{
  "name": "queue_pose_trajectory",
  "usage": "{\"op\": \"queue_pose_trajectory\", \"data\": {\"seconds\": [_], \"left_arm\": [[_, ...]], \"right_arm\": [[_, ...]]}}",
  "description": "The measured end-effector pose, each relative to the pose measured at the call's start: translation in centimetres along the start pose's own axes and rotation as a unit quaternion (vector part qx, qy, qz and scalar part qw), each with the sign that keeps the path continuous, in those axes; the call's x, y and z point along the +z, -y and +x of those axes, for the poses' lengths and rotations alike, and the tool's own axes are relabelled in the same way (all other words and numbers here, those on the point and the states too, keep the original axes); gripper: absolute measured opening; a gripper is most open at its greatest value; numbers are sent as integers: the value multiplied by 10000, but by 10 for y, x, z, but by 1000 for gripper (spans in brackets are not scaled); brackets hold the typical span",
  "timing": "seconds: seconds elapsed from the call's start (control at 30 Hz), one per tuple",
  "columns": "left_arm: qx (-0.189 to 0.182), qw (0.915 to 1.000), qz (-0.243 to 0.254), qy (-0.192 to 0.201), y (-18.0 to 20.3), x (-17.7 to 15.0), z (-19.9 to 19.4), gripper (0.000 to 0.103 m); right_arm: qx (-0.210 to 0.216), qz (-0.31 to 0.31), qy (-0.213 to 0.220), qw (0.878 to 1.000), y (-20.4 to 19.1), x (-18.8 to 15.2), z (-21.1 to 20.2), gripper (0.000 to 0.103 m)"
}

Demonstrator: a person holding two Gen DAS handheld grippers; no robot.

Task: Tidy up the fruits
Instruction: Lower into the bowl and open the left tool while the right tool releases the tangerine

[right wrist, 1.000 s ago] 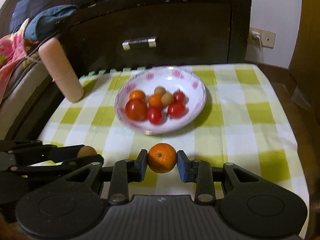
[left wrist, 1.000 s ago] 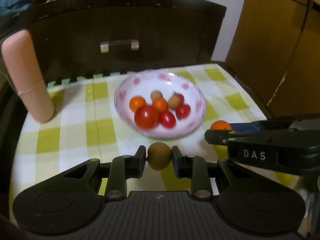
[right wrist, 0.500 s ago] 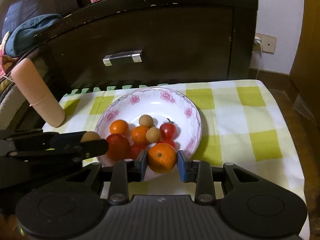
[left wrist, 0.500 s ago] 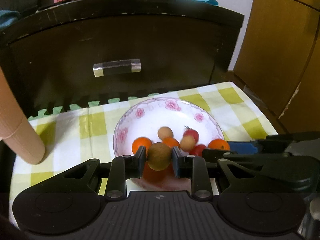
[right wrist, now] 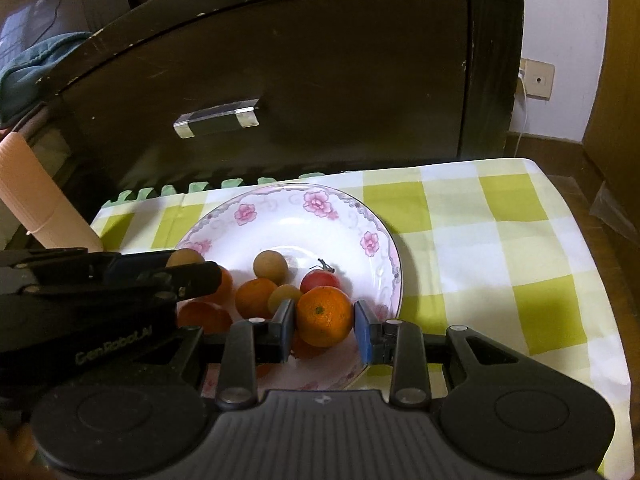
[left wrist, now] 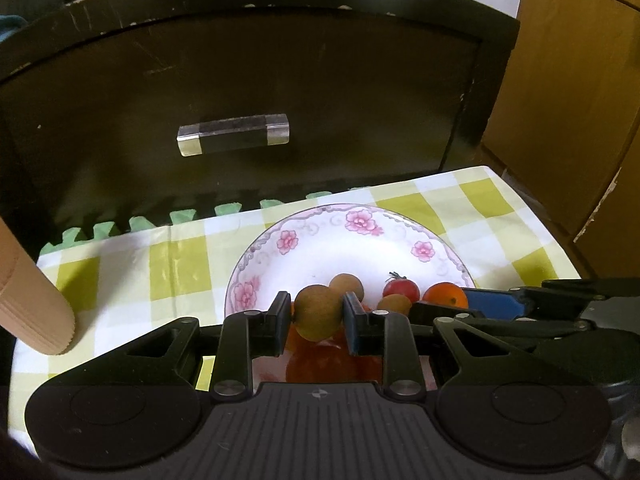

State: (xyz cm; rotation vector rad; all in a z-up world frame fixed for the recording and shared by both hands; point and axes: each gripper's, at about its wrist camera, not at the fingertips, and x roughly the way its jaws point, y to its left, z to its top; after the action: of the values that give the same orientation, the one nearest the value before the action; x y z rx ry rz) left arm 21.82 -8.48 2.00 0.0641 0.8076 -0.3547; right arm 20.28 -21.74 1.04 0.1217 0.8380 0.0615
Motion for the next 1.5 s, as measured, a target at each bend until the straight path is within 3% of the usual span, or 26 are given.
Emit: {"op": "queue_pose_trajectory", "data": {"seconds": [0.13, 0.47, 0.77, 1.5], "left_arm": [[36, 10000, 8, -46, -1, 0, 4, 35], [152, 9998, -121, -3, -7, 3, -2, 59], [250, 9996, -134, 71, -8, 4, -16, 72], [473, 9981, -136, 363, -4, -21, -68, 95]], "right_arm": [[56, 69, 10, 10000, 3, 4, 4, 32], [17, 134, 46, 9999, 3, 7, 4, 32], [-17, 241, 128, 9996, 5, 9, -6, 35], [32, 305, 315, 9990, -3, -17, -54, 40]]}}
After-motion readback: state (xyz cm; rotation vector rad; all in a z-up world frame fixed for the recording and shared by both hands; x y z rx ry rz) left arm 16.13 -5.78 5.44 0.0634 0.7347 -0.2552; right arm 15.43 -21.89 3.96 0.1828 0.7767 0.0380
